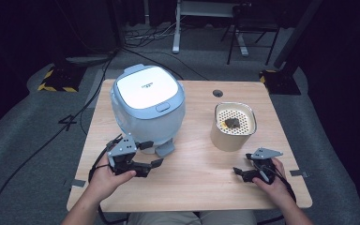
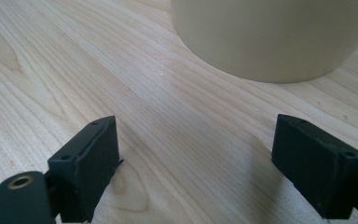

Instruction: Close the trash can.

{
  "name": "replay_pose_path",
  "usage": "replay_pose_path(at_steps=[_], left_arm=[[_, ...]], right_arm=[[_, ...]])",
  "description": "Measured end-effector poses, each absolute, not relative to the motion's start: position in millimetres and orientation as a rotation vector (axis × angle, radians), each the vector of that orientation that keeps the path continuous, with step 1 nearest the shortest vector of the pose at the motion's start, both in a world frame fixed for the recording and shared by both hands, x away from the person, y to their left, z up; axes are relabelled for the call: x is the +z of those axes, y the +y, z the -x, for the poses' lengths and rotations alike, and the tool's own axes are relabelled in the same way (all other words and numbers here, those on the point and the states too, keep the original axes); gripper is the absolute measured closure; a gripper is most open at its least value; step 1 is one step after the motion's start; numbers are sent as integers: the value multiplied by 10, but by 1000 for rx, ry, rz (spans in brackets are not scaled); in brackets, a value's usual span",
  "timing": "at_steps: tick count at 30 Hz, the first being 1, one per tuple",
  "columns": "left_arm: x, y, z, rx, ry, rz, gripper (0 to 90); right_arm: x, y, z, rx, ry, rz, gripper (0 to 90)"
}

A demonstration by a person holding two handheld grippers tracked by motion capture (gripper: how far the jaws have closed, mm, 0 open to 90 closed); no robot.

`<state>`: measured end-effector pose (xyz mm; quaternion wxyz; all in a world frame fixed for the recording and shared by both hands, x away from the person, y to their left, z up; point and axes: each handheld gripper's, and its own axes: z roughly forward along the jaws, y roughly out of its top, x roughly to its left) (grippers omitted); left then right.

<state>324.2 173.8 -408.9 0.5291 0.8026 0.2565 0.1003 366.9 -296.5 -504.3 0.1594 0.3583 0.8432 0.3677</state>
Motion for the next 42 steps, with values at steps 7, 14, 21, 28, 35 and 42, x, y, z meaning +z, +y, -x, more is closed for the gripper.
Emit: replay_pose_path(at_steps=[7, 14, 21, 28, 35, 42], left_arm=[[-4448, 1735, -3263, 239, 693, -1939, 273], [-4717, 1716, -3297, 219, 749, -1988, 257], [-4960, 1703, -3339, 230, 811, -2068, 234], [-5018, 1696, -3348, 211, 868, -2127, 216], [-5032, 1643, -3330, 262, 904, -2194, 162], [-5038, 1584, -3301, 322, 885, -2235, 150]], right_arm=[[-5043, -2966, -3670, 1051, 2409, -1022, 152], [-5043, -2966, -3670, 1051, 2409, -1022, 152], [-5043, -2966, -3670, 1051, 2409, -1022, 152], [-5043, -2966, -3670, 1051, 2410, -1023, 152], [-5043, -2965, -3669, 1051, 2410, -1024, 152], [-5043, -2965, -3669, 1051, 2410, -1024, 152]])
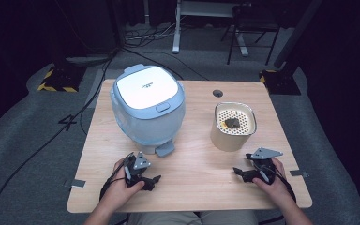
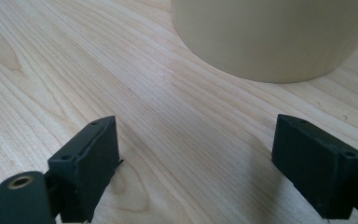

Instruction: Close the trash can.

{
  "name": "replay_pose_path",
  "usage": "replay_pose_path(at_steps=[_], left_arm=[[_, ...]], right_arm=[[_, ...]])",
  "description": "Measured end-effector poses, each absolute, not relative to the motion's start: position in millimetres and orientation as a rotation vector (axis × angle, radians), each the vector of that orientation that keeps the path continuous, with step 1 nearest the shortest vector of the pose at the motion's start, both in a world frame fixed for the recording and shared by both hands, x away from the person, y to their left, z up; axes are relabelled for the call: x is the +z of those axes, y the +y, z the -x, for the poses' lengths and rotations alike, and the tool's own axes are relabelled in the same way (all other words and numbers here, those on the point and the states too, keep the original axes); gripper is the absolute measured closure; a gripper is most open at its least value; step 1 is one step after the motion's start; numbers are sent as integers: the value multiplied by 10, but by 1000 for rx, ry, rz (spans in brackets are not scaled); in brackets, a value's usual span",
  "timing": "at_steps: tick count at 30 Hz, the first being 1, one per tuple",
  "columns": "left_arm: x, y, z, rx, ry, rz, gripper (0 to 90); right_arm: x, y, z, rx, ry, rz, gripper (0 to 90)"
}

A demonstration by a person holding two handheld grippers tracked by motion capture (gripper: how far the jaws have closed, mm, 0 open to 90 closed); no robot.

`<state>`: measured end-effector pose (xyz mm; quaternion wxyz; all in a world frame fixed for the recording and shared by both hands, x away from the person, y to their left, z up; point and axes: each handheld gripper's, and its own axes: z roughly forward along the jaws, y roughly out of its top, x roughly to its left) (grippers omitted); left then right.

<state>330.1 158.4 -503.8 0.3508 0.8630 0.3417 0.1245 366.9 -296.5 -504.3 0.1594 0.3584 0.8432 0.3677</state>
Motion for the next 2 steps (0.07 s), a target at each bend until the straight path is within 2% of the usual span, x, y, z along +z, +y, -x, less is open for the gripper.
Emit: replay_pose_path(at_steps=[2], left_arm=[[-5037, 1587, -3302, 321, 889, -2235, 150]], right_arm=[[-5043, -2965, -3669, 1051, 2410, -1024, 152]])
